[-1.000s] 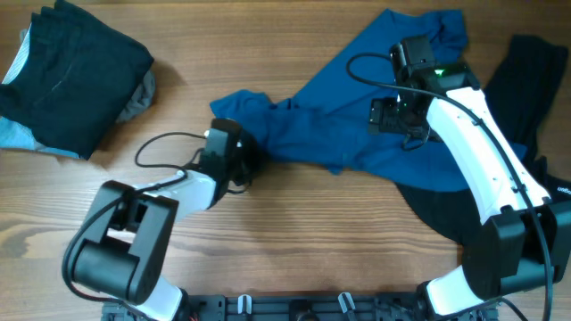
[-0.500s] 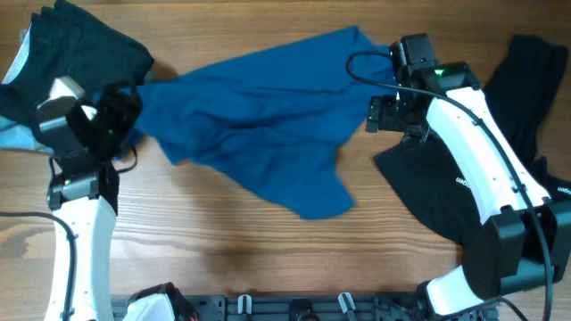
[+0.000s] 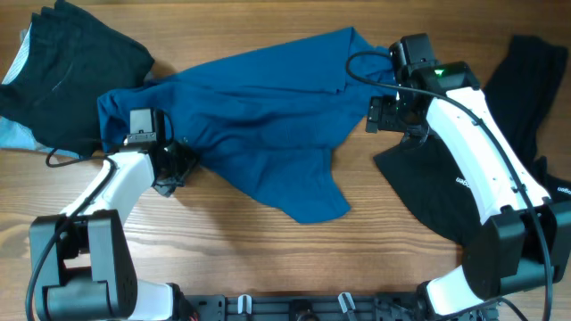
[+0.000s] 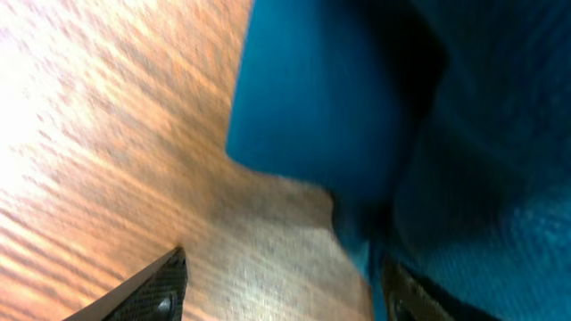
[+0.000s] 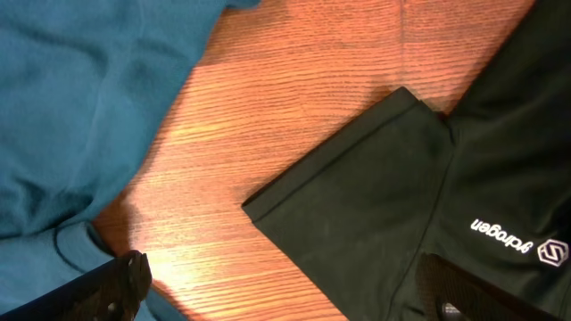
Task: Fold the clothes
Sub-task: 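Grasp the polo's left edge with the left gripper and pull it left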
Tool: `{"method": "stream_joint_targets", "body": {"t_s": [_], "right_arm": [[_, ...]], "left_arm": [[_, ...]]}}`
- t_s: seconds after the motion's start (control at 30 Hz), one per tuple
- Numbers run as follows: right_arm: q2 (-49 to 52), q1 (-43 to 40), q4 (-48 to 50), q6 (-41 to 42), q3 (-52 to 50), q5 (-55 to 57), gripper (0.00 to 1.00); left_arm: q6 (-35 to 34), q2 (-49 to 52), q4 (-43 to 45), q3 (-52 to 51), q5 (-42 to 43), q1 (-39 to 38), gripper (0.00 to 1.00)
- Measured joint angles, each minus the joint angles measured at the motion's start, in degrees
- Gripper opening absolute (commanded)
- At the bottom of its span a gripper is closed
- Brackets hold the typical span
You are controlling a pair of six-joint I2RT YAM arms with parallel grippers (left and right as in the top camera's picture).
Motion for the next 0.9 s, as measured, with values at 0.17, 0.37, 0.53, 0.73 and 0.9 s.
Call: {"method": "stream_joint_targets", "body": {"t_s": [0.17,0.37,0.53,0.73,0.9], "right_arm": [[0.0,0.0,0.0,0.0,0.0,0.0,1.00],[0.0,0.0,0.0,0.0,0.0,0.0,1.00],[0.0,0.0,0.0,0.0,0.0,0.0,1.00],[0.0,0.0,0.0,0.0,0.0,0.0,1.00],[0.0,0.0,0.2,0.0,0.0,0.0,1.00]], "left_arm": [[0.0,0.2,1.2,0.0,-4.7,1.9,0.76],[-0.1,1.0,7.5,-0.1,-7.5,2.2,0.55],[0.2,1.5,10.3,-0.1,-7.4,2.2,0.04],[1.0,2.1,3.2,0.5,-6.8,2.4,0.04],[6.2,0.0,-17.6,5.7,-10.4,7.7,0.04]]}}
